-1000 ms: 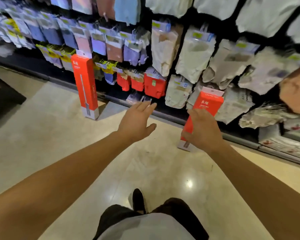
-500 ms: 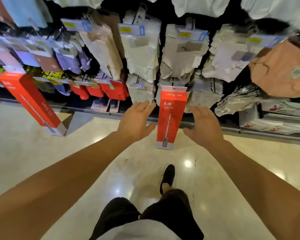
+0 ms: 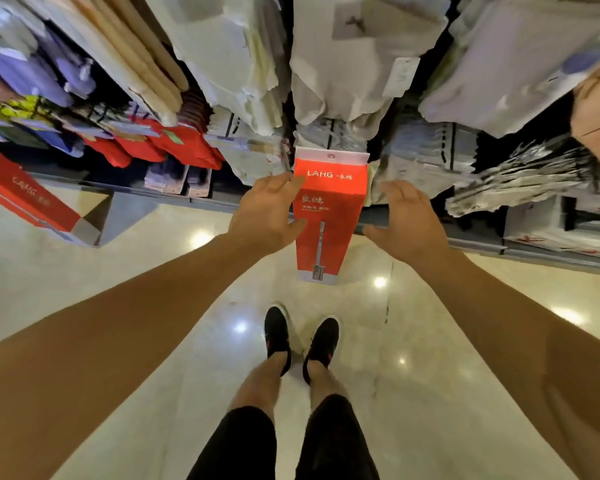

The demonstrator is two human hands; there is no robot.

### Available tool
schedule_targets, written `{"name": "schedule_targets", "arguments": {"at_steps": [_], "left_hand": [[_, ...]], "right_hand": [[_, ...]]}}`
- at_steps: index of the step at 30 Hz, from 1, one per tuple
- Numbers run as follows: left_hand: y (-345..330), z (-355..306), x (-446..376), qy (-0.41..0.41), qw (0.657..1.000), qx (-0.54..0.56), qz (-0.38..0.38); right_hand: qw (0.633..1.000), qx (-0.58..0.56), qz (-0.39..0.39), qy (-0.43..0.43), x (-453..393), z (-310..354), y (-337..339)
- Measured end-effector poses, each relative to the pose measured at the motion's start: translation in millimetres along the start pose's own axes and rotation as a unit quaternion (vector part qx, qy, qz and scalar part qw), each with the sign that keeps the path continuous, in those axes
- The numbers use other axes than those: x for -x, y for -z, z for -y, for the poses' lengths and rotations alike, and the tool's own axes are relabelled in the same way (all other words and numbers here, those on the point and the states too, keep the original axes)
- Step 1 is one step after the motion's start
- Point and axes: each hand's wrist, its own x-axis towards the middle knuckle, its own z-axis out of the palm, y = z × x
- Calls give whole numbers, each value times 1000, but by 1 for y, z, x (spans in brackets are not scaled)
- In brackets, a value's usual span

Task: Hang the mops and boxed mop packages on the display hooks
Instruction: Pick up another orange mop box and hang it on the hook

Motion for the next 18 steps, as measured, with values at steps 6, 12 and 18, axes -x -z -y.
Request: {"name": "schedule_targets", "arguments": {"at_steps": [6, 12, 18], "left_hand": [[-61, 35, -60, -5, 998, -41, 42], [-108, 53, -65, -9, 999, -24, 47], [-125, 60, -25, -48, 999, 0, -12]], "right_hand": [[999, 10, 29, 10, -56, -15, -50], [997, -73, -37, -4, -73, -23, -76], [943, -323, 48, -70, -89, -33, -93]]}}
